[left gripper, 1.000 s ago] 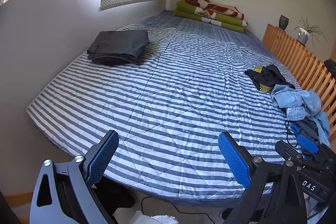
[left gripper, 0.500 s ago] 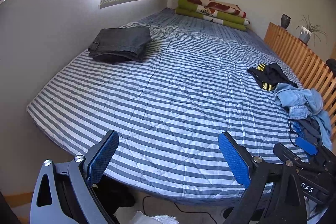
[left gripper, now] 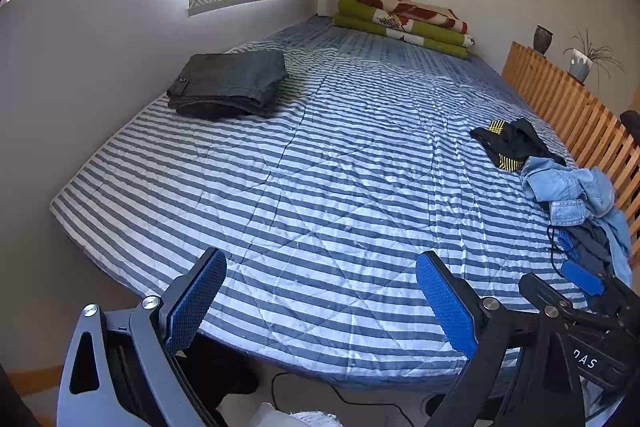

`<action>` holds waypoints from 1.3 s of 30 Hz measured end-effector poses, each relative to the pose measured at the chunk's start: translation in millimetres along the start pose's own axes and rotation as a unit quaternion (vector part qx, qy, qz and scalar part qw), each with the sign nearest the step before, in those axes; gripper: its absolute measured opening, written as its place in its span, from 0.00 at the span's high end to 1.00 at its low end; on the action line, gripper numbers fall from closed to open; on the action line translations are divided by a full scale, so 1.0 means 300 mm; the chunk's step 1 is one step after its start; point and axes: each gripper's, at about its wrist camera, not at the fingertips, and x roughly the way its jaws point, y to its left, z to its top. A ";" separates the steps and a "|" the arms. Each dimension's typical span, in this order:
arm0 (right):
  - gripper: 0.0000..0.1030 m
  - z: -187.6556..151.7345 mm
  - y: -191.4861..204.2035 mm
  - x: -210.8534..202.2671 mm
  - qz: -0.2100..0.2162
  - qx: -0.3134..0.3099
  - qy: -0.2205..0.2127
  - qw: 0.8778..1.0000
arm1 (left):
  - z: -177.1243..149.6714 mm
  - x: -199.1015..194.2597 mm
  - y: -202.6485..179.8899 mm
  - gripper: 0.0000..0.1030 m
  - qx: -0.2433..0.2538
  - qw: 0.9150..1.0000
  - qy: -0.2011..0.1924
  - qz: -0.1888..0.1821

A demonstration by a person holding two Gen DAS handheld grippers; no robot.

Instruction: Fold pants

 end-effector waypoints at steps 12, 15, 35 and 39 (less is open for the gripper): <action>0.23 0.002 0.003 -0.003 0.000 0.001 -0.001 1.000 | 0.011 -0.007 -0.011 0.05 0.005 1.000 -0.006 -0.001; 0.23 0.004 0.002 -0.003 0.000 0.003 -0.001 1.000 | 0.015 -0.008 -0.012 0.05 0.005 1.000 -0.007 -0.001; 0.23 0.013 -0.020 0.031 -0.004 0.019 0.008 1.000 | 0.059 0.056 -0.053 0.05 0.027 1.000 -0.007 -0.011; 0.23 0.016 -0.026 0.044 -0.008 0.024 0.010 1.000 | 0.075 0.084 -0.070 0.05 0.034 0.999 -0.006 -0.017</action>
